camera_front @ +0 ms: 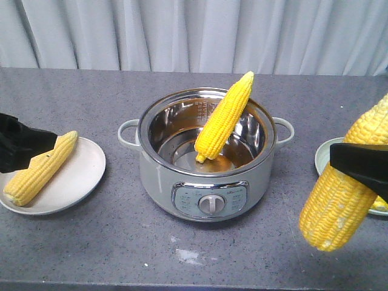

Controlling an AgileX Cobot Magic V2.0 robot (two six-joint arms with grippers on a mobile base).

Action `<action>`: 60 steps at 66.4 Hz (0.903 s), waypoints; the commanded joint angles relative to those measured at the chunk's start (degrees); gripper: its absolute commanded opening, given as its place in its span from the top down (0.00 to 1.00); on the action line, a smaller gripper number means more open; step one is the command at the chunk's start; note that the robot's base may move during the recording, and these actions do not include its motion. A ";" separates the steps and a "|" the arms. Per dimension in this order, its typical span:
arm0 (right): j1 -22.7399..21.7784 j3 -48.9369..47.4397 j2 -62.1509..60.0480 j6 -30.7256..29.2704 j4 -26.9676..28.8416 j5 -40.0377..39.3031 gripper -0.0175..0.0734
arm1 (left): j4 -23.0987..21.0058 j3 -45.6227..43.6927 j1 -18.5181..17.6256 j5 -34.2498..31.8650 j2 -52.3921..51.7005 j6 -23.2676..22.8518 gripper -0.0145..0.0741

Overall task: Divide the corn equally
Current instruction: 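Move the left gripper from the white plate toward the pot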

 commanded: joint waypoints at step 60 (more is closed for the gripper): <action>-0.08 -1.41 -0.15 -0.21 1.57 -3.31 0.59 | -8.18 -13.06 -9.26 2.60 6.22 4.04 0.16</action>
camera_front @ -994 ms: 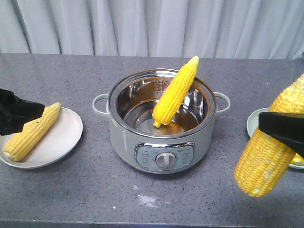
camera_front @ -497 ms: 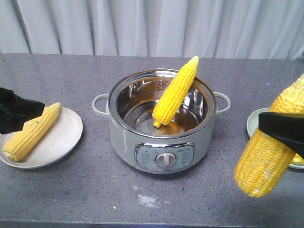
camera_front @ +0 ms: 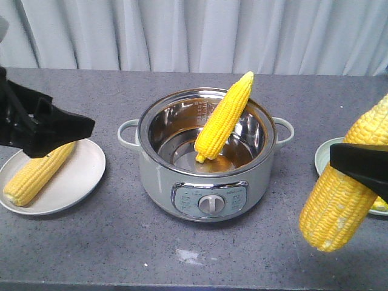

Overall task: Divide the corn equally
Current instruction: 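Move the left gripper from the white plate toward the pot, then grasp the last cob leaning in the pot with the left gripper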

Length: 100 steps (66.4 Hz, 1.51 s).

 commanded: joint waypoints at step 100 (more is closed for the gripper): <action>-0.08 -1.41 -0.15 -0.21 1.57 -3.41 0.59 | 27.03 -46.47 -24.92 2.96 41.48 -22.38 0.17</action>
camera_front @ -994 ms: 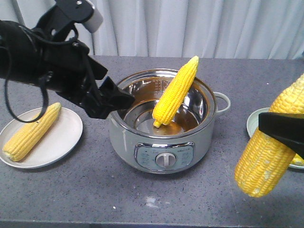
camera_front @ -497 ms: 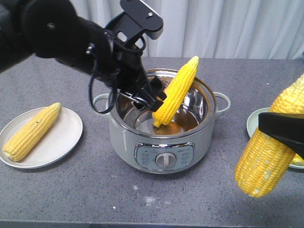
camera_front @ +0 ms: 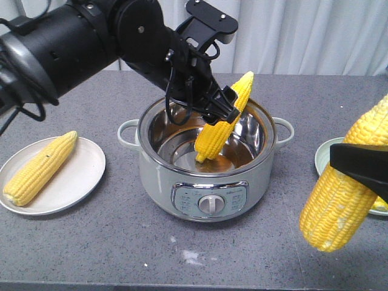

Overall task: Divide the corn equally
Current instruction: 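Grasp the last cob leaning in the pot with the left gripper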

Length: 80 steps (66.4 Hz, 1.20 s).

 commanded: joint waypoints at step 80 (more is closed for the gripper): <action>-0.08 -1.43 -0.15 -0.21 1.57 -3.48 0.59 | -3.52 -4.42 1.99 -13.45 11.27 -3.40 0.21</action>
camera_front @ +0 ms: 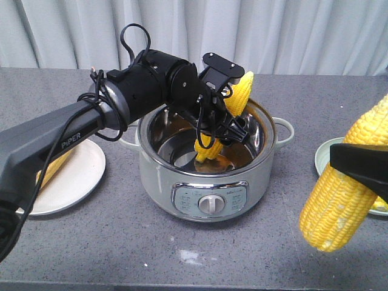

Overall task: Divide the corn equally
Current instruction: 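Grasp the last cob leaning in the pot with the left gripper, then lift the cob out of the pot and raise it with the left gripper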

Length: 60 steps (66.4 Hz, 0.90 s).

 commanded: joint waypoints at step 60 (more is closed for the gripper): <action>-0.08 -1.43 -0.15 -0.21 1.57 -3.48 0.59 | -1.48 -2.06 0.00 2.87 -13.02 -0.77 0.54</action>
